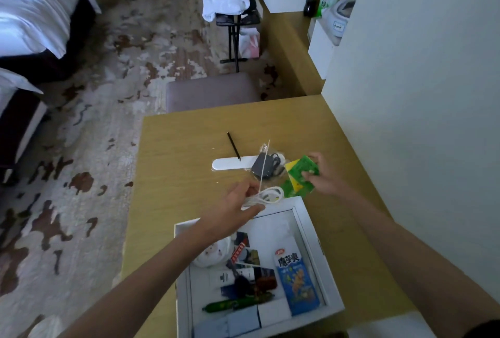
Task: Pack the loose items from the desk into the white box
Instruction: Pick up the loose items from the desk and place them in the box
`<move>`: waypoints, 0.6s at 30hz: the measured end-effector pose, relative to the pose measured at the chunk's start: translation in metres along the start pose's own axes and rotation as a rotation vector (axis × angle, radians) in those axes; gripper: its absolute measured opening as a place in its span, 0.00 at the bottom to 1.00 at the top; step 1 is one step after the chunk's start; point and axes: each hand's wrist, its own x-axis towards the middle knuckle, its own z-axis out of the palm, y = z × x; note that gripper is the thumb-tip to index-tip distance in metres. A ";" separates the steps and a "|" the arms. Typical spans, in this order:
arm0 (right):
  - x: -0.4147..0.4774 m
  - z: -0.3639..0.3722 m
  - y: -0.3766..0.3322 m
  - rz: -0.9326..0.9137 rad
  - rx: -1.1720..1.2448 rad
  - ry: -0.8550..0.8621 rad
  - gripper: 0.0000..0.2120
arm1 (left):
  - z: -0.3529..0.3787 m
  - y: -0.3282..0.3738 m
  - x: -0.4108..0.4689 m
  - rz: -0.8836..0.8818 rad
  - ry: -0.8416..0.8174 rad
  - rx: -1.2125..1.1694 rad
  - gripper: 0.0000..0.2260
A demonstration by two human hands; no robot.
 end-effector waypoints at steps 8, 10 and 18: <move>-0.081 -0.024 -0.031 -0.081 0.146 -0.086 0.16 | 0.058 -0.018 -0.033 -0.075 0.032 0.276 0.14; -0.100 -0.025 -0.037 -0.098 0.132 -0.154 0.14 | 0.067 -0.021 -0.034 -0.123 0.021 0.339 0.14; -0.142 -0.012 -0.029 -0.123 -0.144 -0.384 0.10 | 0.093 -0.010 -0.016 -0.200 0.086 0.530 0.12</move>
